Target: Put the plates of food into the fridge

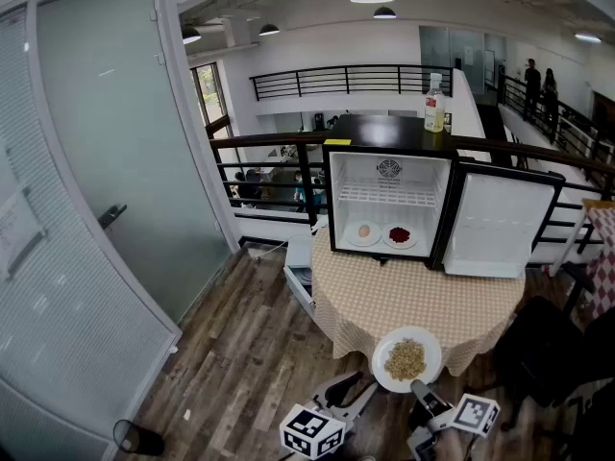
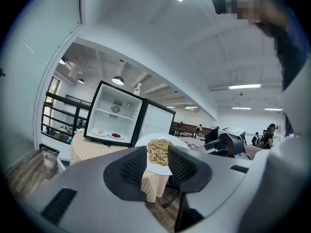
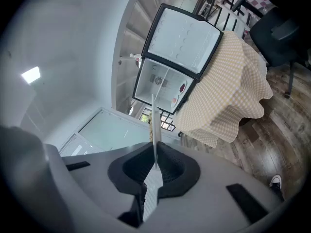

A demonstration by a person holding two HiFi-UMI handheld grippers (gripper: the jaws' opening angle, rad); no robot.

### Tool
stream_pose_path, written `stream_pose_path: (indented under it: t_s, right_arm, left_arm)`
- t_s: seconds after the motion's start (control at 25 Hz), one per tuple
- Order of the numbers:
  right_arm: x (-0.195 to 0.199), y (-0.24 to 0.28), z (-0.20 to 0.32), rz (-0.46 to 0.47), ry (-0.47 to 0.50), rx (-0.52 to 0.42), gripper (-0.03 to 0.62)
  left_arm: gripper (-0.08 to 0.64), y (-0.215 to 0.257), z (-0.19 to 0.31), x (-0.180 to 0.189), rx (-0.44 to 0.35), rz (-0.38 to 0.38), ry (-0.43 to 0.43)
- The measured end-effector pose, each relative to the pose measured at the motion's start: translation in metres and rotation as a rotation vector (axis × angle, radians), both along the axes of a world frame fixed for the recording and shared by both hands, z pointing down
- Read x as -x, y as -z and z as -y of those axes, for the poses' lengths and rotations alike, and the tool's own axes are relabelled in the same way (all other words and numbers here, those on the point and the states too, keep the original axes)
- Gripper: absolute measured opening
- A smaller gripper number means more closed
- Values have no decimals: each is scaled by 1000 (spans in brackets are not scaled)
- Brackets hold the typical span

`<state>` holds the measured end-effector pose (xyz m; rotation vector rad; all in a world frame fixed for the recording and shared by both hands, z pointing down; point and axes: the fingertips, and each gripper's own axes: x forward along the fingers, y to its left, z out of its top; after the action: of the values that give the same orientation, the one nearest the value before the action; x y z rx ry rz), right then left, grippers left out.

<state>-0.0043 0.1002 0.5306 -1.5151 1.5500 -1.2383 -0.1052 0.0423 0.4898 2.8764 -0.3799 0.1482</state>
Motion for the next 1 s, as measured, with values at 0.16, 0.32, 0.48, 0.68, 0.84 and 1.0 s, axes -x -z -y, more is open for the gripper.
stream_pose_path:
  t_s: [0.16,0.32,0.48,0.68,0.84,1.0]
  right_arm:
    - [-12,-2,-5,-38,-28,24,26]
    - [-22,0,-5,-37,-40,24,26]
    - [-29,0,-3,-16,-52,15,26]
    - [-39,1,3,-6,-57,11,26]
    - [-51,-1,11,16,-72,0,26]
    - [-70,-11,26,17,-74,35,26]
  left_arm:
    - [143,3,-3,-3,-5,-2,-4]
    - [143,5,-3,-5,-10,6,-7]
    - [143,6,2,-7,-13,20,-7]
    - [143,7,10,-16,-3,29,-5]
    - [143,4,19,-32,-3,38,-27]
    - [143,-2,39,-54,-24,44,-28]
